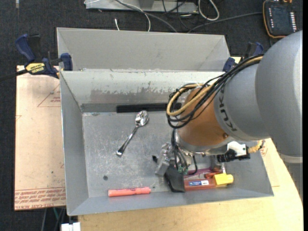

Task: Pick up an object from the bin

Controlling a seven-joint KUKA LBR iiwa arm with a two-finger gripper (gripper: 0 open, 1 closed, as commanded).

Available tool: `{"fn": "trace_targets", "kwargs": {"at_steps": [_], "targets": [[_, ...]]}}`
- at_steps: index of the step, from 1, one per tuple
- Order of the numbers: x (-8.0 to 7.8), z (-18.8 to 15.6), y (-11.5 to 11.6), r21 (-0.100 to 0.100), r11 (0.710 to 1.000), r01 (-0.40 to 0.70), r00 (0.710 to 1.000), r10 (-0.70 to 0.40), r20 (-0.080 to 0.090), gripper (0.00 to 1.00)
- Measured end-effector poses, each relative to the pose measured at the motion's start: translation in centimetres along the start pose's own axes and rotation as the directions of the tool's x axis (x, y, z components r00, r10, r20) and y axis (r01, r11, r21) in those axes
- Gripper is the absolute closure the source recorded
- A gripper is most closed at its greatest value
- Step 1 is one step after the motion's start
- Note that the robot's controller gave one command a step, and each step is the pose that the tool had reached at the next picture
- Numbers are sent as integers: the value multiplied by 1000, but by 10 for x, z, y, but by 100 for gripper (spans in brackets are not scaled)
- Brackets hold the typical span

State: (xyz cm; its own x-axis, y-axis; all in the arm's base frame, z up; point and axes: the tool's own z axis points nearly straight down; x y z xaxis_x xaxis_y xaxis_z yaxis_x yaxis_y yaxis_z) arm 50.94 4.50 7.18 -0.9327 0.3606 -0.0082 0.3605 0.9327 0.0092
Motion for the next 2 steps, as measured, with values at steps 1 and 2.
{"fn": "trace_targets", "kwargs": {"at_steps": [1,2], "targets": [[0,0,0,0,1000,0,1000,0,0,100],[3,-38,-1,5,1000,2,1000,-2,-11,100]]}}
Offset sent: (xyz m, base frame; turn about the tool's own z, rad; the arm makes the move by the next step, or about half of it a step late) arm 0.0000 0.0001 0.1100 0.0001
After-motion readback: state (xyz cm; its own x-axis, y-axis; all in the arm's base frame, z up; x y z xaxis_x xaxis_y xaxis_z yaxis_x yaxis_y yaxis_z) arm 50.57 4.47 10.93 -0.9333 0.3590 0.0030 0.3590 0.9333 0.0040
